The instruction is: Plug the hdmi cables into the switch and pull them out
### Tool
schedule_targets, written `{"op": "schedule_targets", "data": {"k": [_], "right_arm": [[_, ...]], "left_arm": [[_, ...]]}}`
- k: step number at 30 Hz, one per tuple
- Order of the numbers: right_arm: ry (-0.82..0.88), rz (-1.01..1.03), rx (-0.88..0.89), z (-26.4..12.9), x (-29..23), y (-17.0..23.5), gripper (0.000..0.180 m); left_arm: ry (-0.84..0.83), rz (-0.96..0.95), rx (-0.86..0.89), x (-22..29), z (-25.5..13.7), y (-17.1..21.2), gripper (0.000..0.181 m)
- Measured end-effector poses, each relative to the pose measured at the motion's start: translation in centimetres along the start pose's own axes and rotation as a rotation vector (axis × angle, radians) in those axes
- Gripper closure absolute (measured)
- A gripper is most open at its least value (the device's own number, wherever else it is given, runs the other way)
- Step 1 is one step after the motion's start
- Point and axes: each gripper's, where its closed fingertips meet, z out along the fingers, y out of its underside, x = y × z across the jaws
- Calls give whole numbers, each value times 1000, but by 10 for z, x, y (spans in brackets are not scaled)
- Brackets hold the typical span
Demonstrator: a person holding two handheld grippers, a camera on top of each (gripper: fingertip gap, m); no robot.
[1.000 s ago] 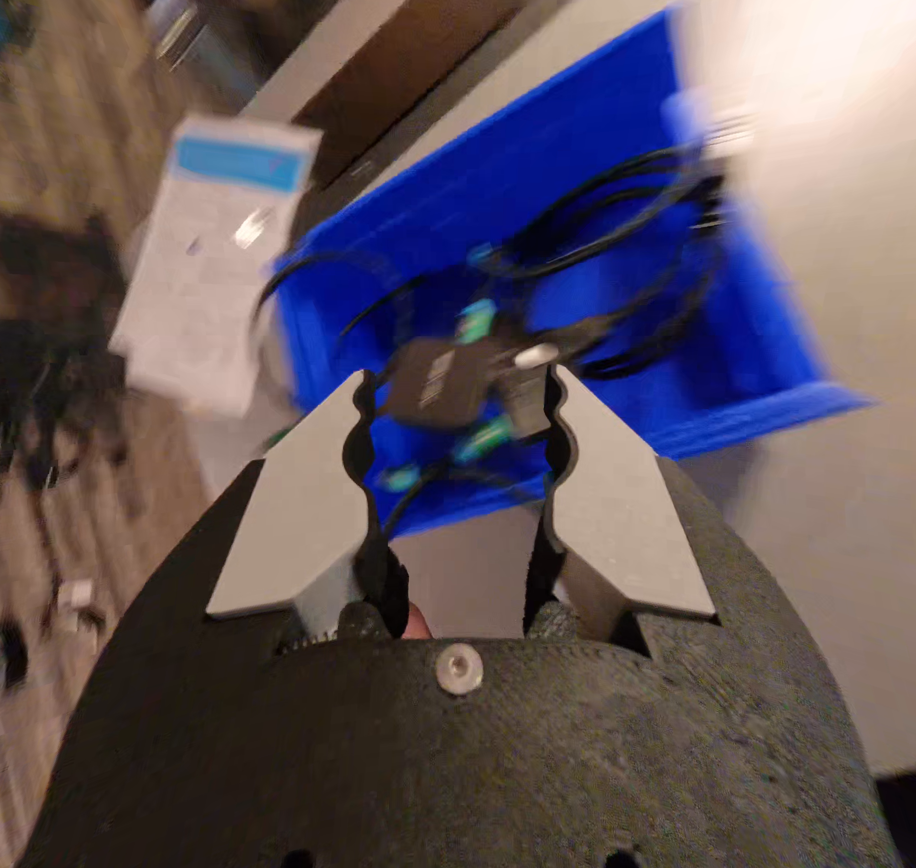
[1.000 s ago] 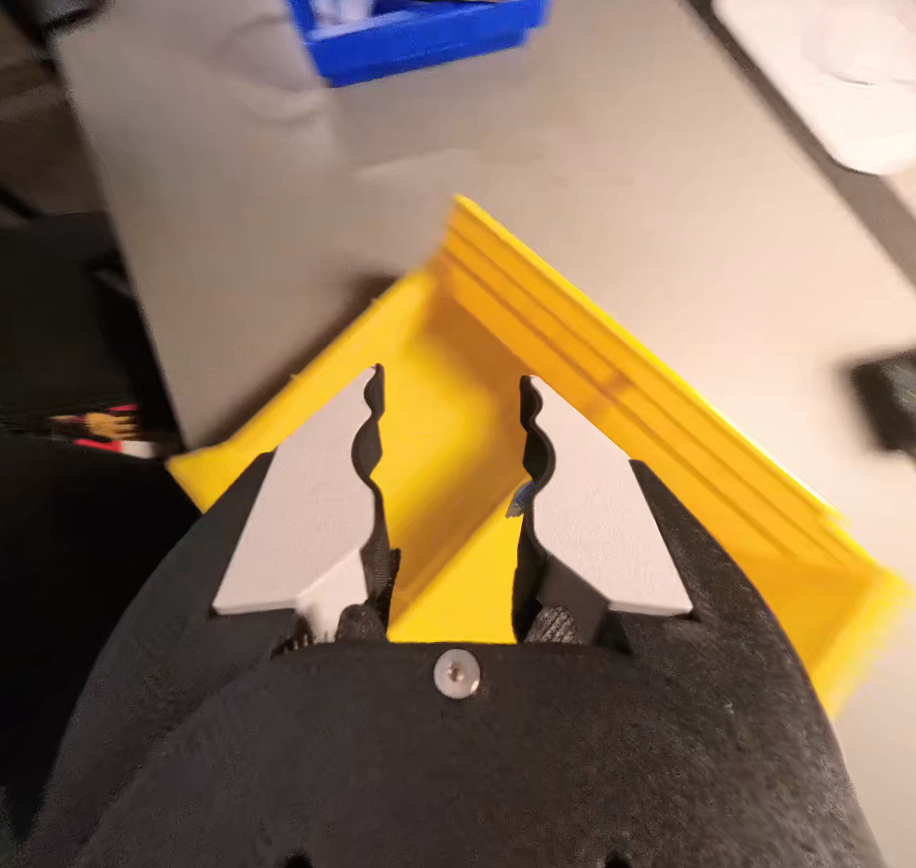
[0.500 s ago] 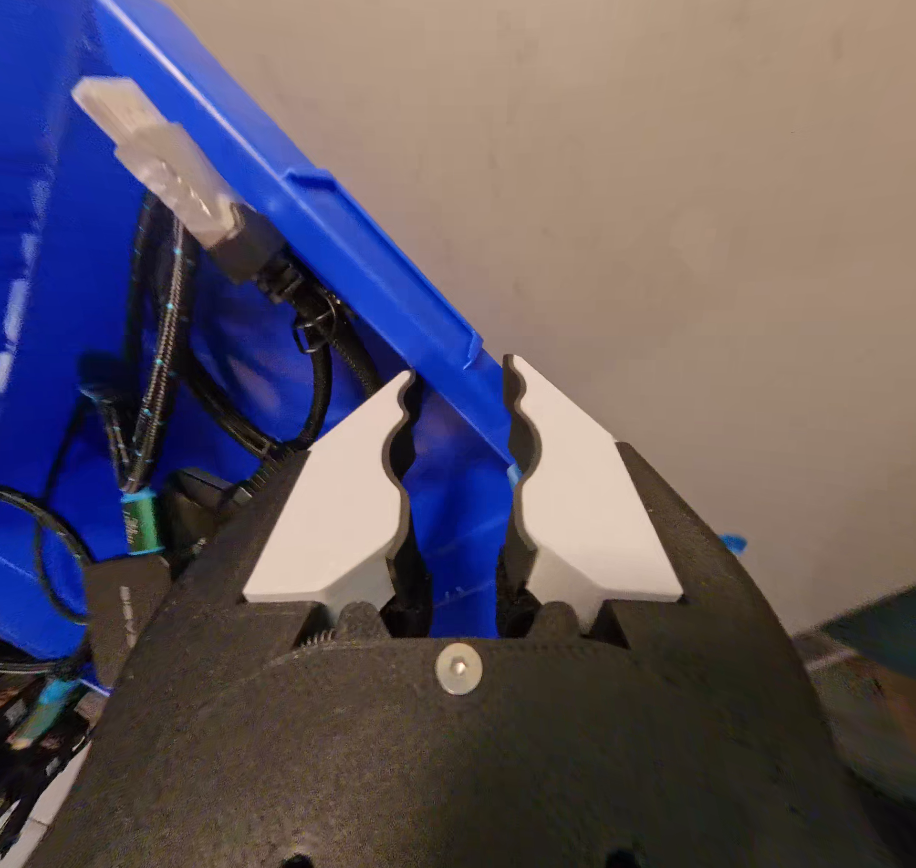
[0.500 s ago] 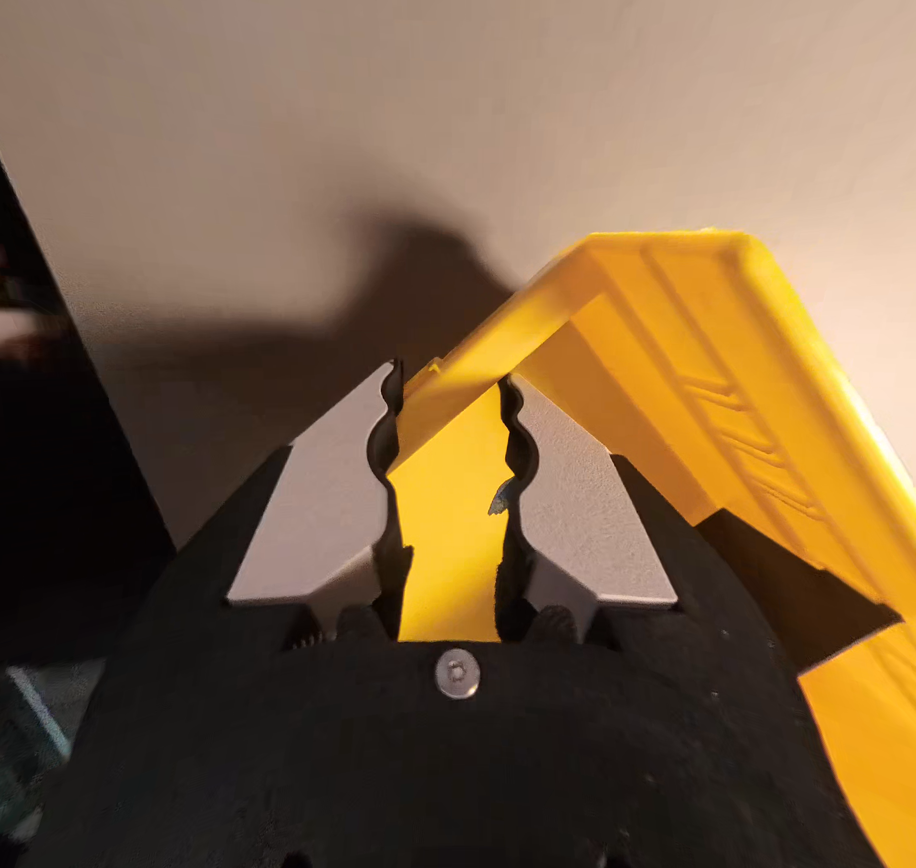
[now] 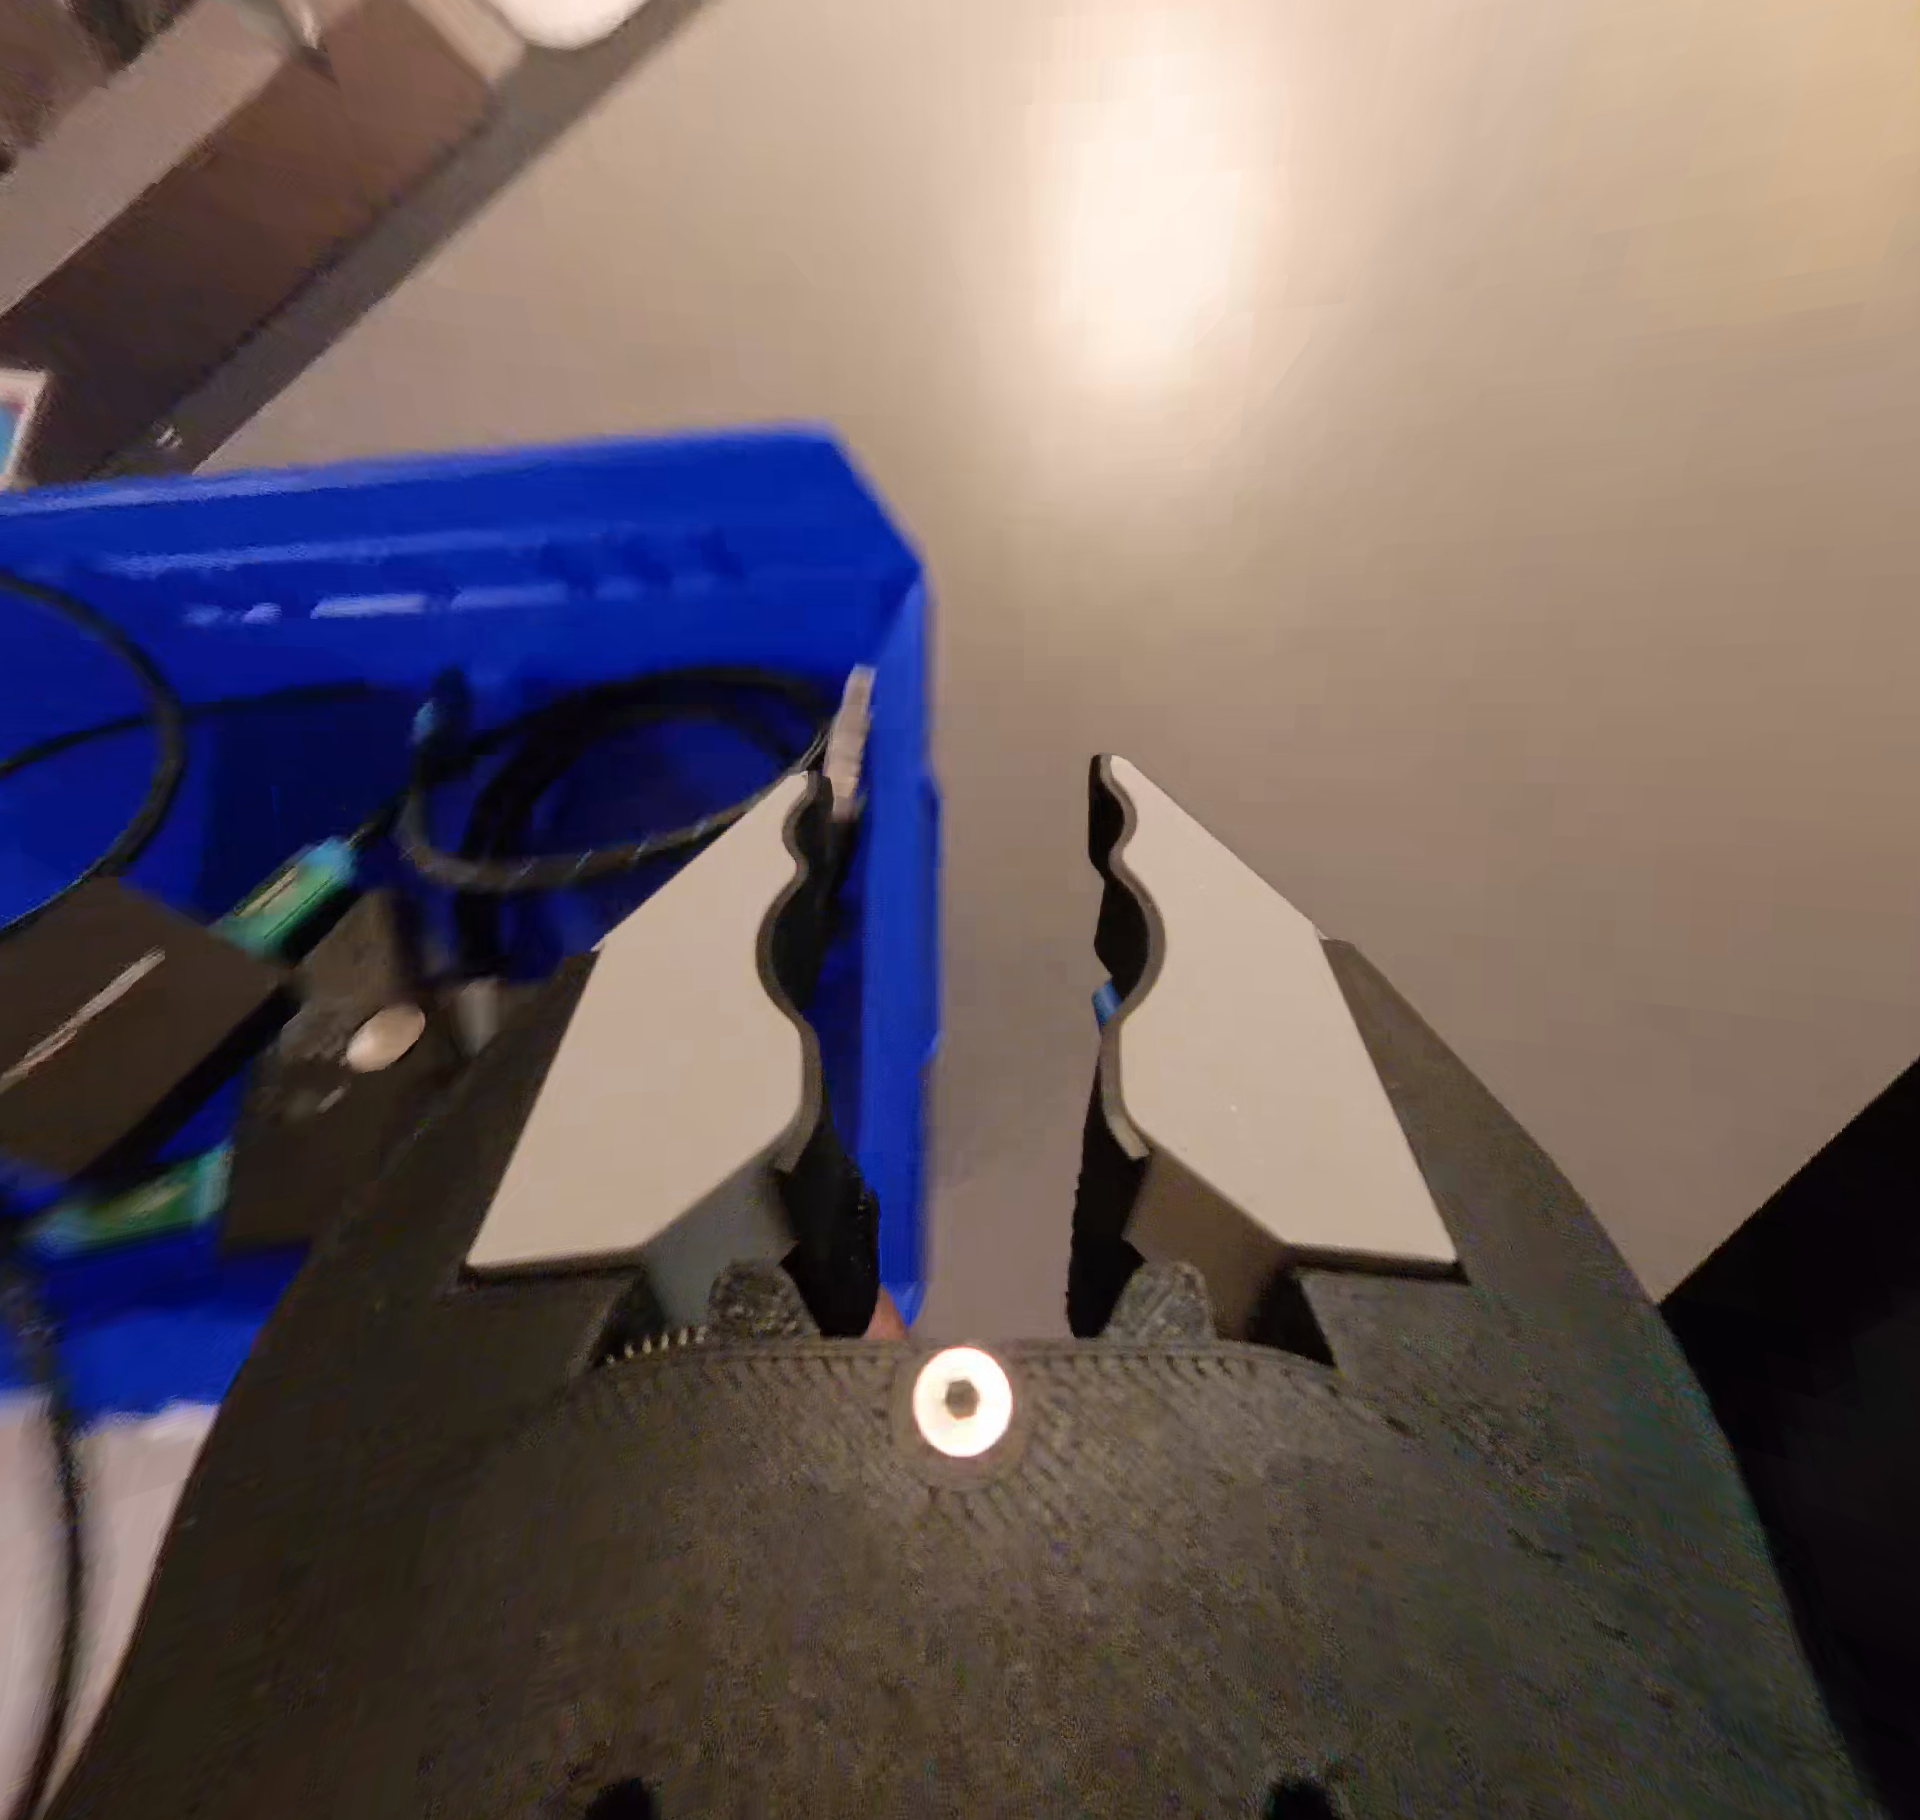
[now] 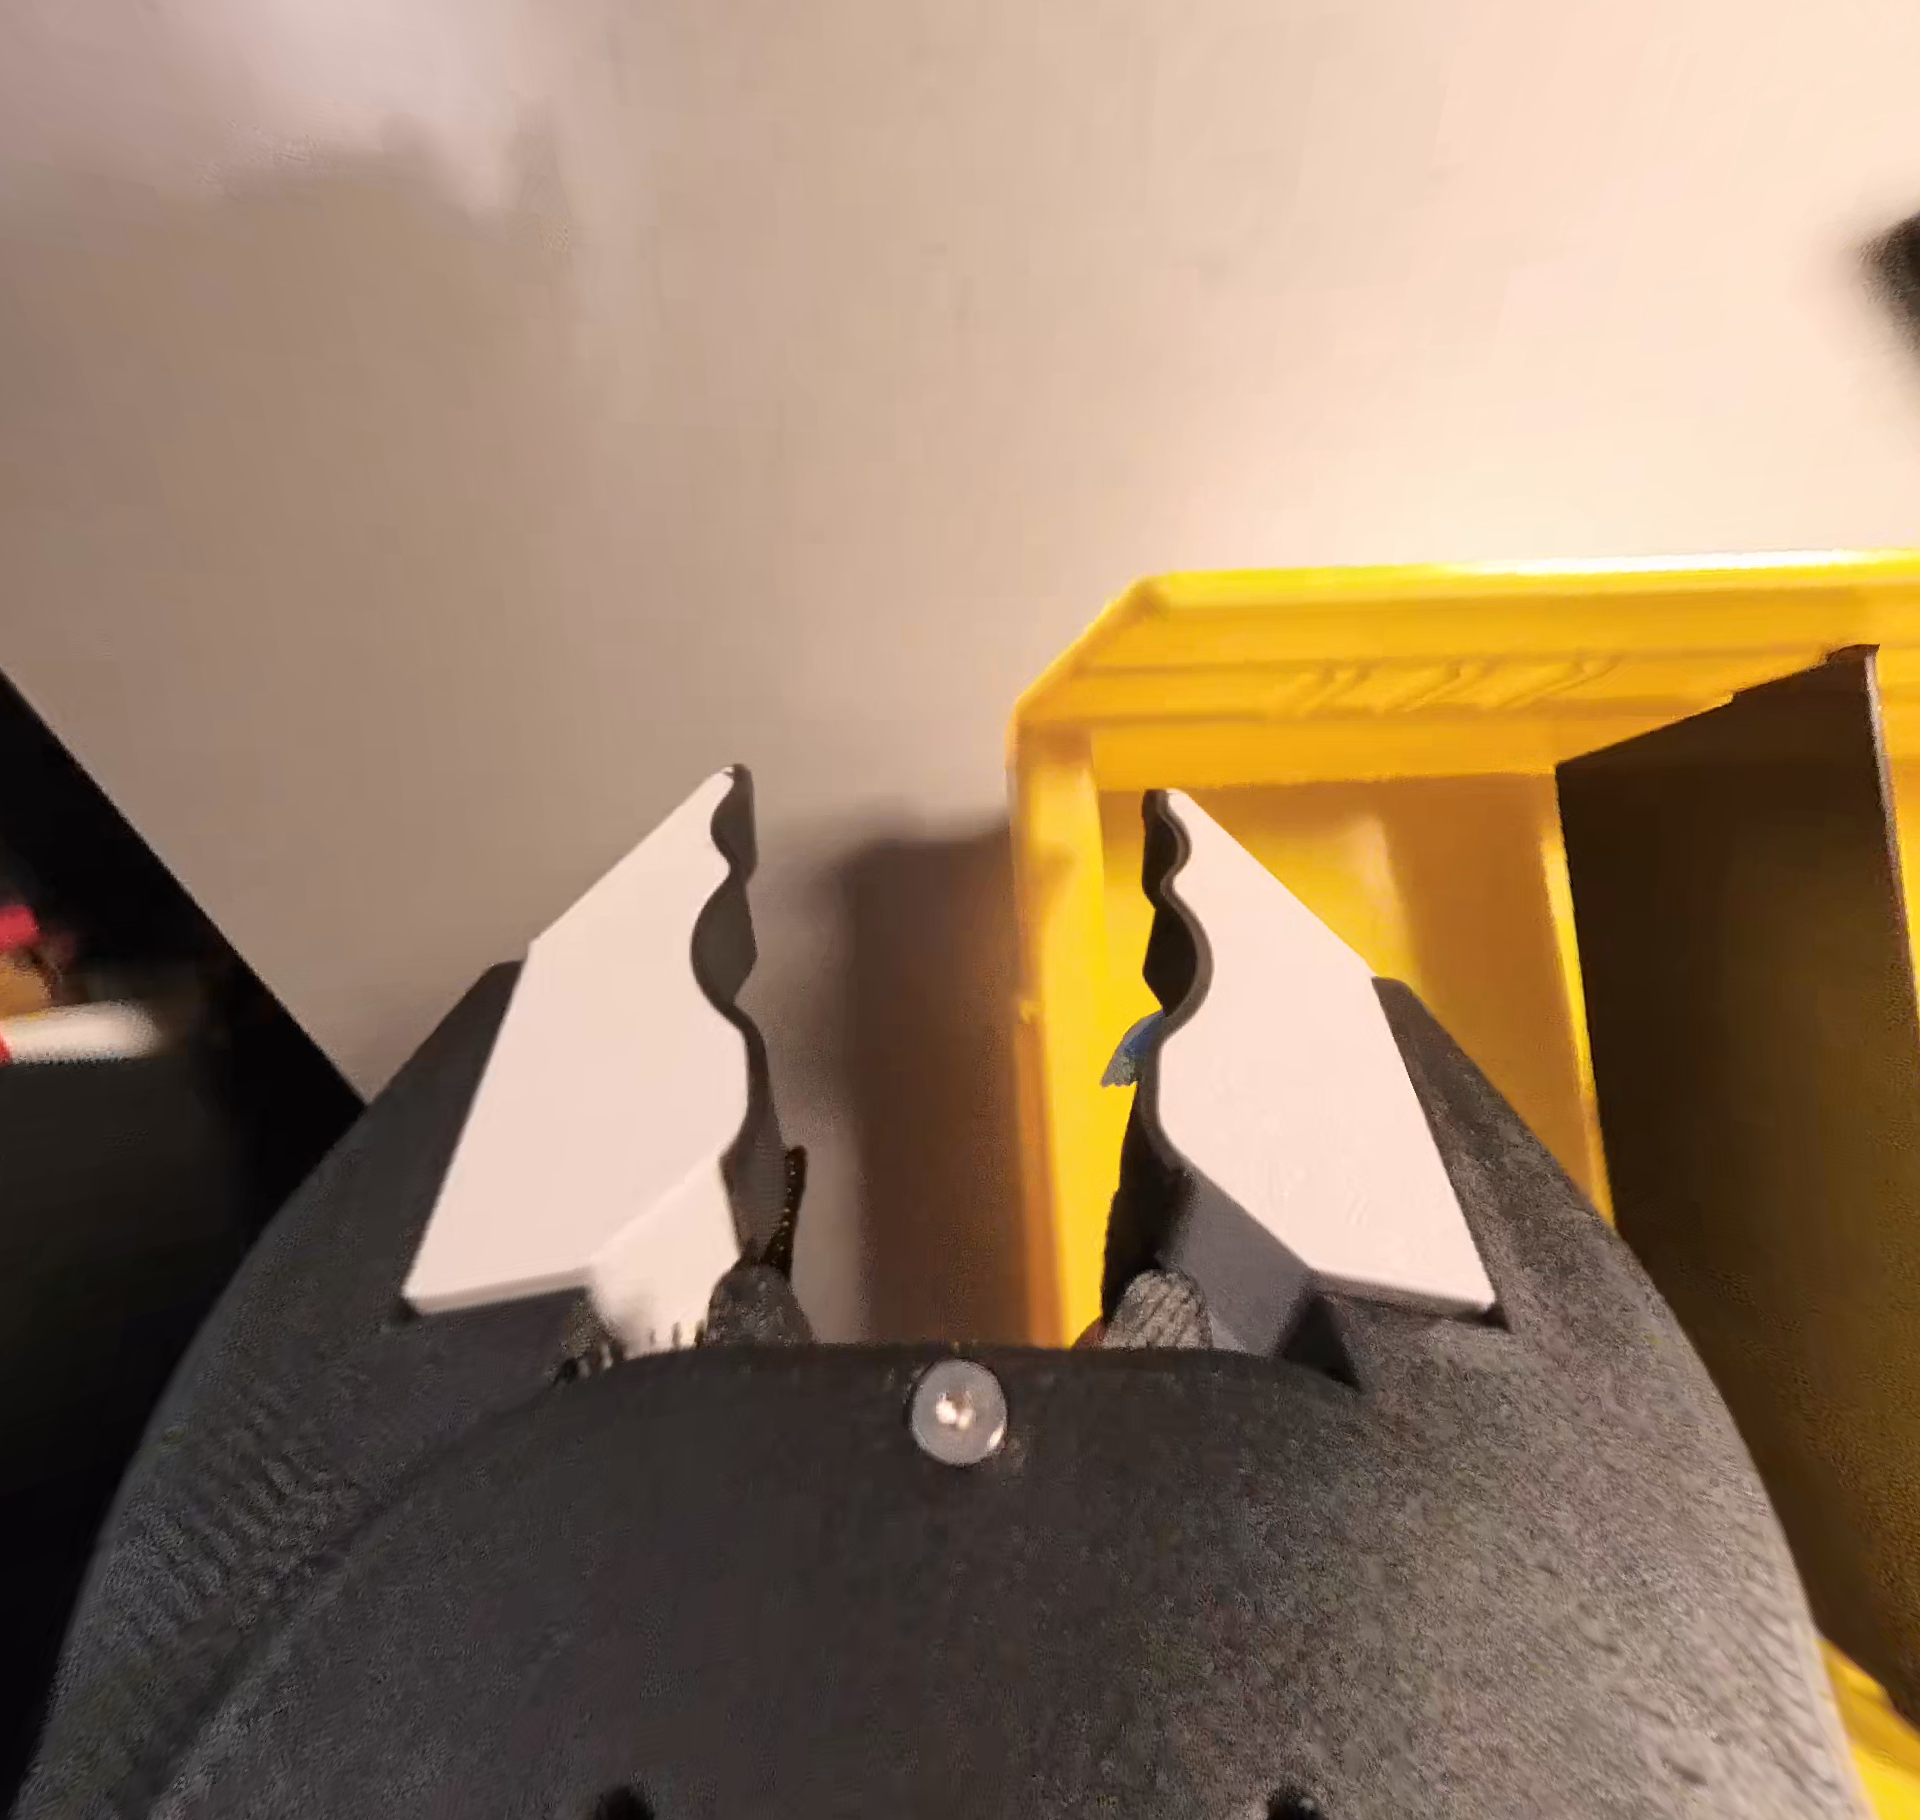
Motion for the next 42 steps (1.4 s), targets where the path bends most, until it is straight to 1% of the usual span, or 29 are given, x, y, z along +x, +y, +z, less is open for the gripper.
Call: {"op": "schedule_targets", "data": {"k": [1,4,9,11,12,14,15,16,19,20,21,22,24,28,30,31,32,34,35,37,38,40,41,42], "right_arm": [[9,42,54,2,-3,-7,103],[59,130,169,11,-6,-24,102],[191,162,219,25,8,-33,104],[232,171,214,31,19,-28,110],[246,176,221,32,24,-25,119],[277,175,257,30,33,-23,132],[288,173,271,26,36,-21,143],[281,173,286,24,37,-20,147],[249,170,326,14,41,-13,155],[244,164,335,10,43,-10,156],[242,163,345,6,46,-6,159],[230,156,356,2,48,-2,160],[195,129,377,-6,51,5,160],[159,70,374,-18,59,21,160],[146,55,362,-23,62,26,157],[142,61,363,-24,62,27,151],[135,70,373,-26,61,25,144],[144,102,406,-26,59,18,132],[156,118,416,-23,59,13,121],[196,159,437,-16,59,3,105],[221,183,446,-12,61,-2,101],[293,229,449,-6,68,-8,104],[332,243,438,-3,73,-7,108],[359,248,426,-1,76,-6,116]], "left_arm": [[31,-44,61,6,6,-11,130],[70,-180,191,10,28,-37,130],[121,-371,344,11,58,-70,124],[71,-429,362,3,68,-74,122],[18,-451,361,-4,73,-73,121],[-80,-459,374,-18,78,-72,126],[-118,-454,371,-23,80,-70,134],[-153,-444,367,-28,80,-68,143],[-201,-420,372,-36,73,-59,151],[-237,-422,352,-42,69,-51,147],[-268,-415,305,-47,68,-39,136],[-277,-409,269,-49,68,-27,131],[-241,-416,227,-47,70,-7,129],[-244,-421,131,-50,64,37,127],[-249,-413,136,-52,55,47,126],[-235,-414,146,-50,49,46,123],[-226,-419,182,-47,42,40,117],[-202,-422,288,-37,31,15,116],[-199,-419,333,-32,29,1,115],[-227,-418,399,-26,33,-23,114],[-264,-420,407,-27,39,-30,114],[-334,-427,405,-32,57,-38,114],[-374,-433,392,-37,67,-38,114],[-418,-436,367,-44,76,-36,115]]}}
